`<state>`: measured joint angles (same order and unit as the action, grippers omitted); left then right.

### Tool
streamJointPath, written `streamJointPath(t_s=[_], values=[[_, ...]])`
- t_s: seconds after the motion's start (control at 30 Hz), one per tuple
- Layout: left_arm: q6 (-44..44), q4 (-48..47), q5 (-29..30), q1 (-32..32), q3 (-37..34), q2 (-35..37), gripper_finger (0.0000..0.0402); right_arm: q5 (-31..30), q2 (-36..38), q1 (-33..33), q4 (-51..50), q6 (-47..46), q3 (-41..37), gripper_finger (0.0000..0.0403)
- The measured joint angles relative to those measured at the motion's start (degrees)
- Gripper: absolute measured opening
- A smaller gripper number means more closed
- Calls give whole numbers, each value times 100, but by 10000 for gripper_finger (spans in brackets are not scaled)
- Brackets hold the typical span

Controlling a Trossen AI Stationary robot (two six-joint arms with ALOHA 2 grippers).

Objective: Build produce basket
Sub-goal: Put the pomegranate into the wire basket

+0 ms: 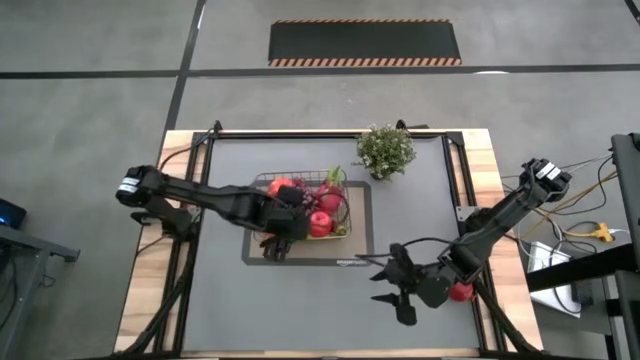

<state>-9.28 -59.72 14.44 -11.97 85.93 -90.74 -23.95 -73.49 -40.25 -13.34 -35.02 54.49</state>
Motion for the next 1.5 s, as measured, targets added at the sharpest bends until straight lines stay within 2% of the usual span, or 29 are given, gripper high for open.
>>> streamJointPath(t_s=[0.17, 0.33, 0.47, 0.6, 0.77, 0.97, 1.03, 1.17, 1.3, 1.5], values=[[184, 670, 382, -524, 0, 157, 299, 45, 0, -2, -795, -1103, 331, 215], [190, 1337, 503, -966, -4, 177, 299, 261, 0, 0, -1684, -2499, 561, 215], [153, 1808, 640, -1254, -104, 178, 299, 869, -2, -33, -2385, -4175, 631, 215], [140, 1923, 1131, -1465, -127, 177, 299, 1652, -7, -154, -3169, -5703, 626, 215], [140, 1879, 1541, -1530, -173, 178, 299, 2479, -7, -409, -4155, -7008, 635, 215], [98, 1877, 1604, -1536, -186, 178, 299, 3556, -14, -657, -5669, -7449, 841, 215], [99, 1882, 1604, -1536, -186, 178, 299, 3646, -13, -730, -6074, -7372, 926, 215], [112, 1889, 1606, -1536, -190, 178, 299, 3628, -13, -840, -6138, -7188, 887, 222], [144, 1903, 1606, -1536, -192, 178, 299, 3851, -18, -841, -6142, -7174, 695, 257], [142, 1921, 1608, -1534, -192, 178, 299, 3981, -98, -848, -6092, -7140, 556, 337]])
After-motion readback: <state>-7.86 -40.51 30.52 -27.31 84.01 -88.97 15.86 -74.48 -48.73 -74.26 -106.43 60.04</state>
